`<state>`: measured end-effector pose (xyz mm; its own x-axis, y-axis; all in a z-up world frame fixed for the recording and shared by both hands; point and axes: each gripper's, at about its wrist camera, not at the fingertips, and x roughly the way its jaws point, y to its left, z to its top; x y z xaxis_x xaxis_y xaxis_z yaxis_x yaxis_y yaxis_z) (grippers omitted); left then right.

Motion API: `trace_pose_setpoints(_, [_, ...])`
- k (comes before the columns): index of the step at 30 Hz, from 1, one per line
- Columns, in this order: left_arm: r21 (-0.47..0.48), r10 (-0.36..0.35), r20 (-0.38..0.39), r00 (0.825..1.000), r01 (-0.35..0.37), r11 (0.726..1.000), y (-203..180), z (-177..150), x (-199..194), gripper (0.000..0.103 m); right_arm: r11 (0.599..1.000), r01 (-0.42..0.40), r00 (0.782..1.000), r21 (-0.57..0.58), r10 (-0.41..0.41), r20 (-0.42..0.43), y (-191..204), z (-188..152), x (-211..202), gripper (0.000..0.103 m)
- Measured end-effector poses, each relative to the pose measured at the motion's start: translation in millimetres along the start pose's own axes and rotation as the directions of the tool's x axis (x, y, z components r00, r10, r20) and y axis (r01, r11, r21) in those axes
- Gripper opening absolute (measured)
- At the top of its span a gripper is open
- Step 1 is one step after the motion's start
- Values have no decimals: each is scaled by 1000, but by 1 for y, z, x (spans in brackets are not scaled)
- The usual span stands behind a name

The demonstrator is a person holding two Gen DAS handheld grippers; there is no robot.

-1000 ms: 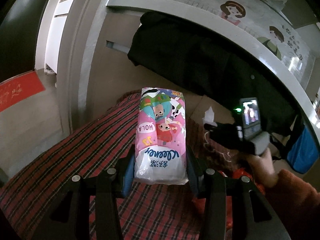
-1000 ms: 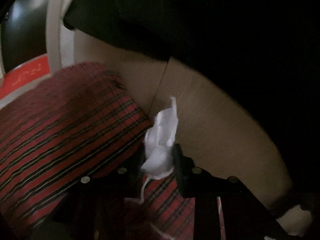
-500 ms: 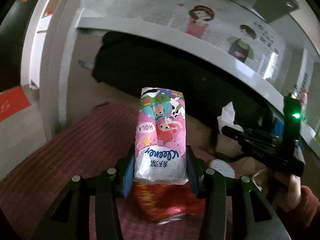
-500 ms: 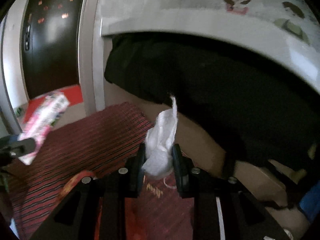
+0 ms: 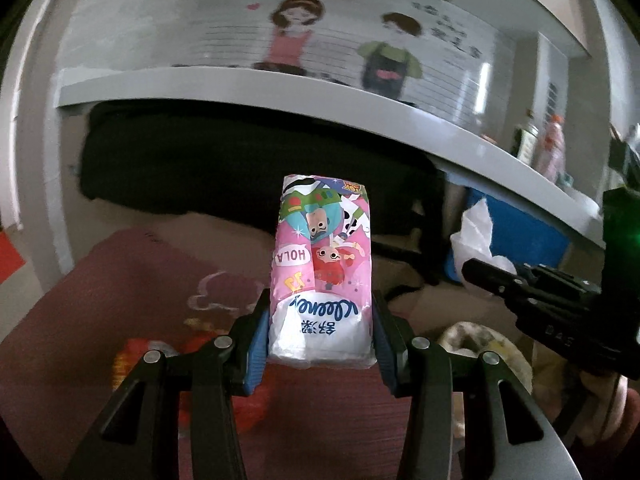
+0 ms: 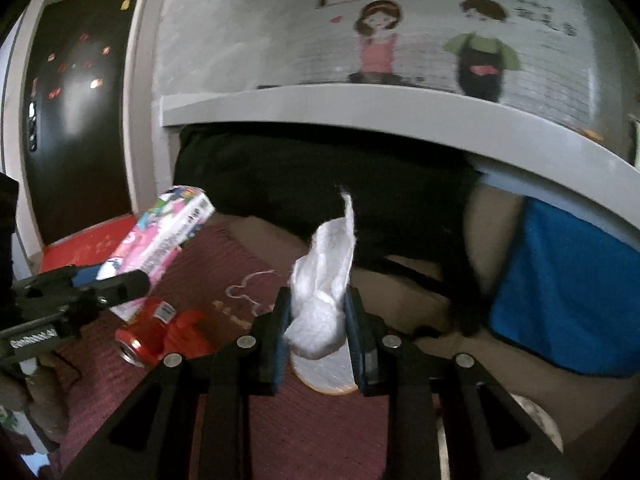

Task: Collect trash
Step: 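Carry the tissue pack and white tissue with both tools over the wastebasket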

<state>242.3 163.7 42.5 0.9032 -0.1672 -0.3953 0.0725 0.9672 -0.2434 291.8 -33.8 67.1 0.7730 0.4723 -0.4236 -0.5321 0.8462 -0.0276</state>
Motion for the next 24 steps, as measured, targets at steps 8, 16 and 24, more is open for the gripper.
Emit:
trace_pose_setpoints(8, [62, -61, -30, 998, 62, 996, -79, -2, 34, 46, 992, 91, 994, 91, -96, 49, -69, -29, -54, 23])
trace_pose_setpoints(16, [138, -127, -66, 990, 135, 981, -150, -16, 50, 46, 967, 180, 980, 178, -192, 50, -129, -59, -90, 23])
trace_pose_setpoints(24, [185, -144, -117, 983, 164, 969, -188, -36, 71, 46, 947, 237, 968, 216, -248, 27, -157, -88, -110, 23])
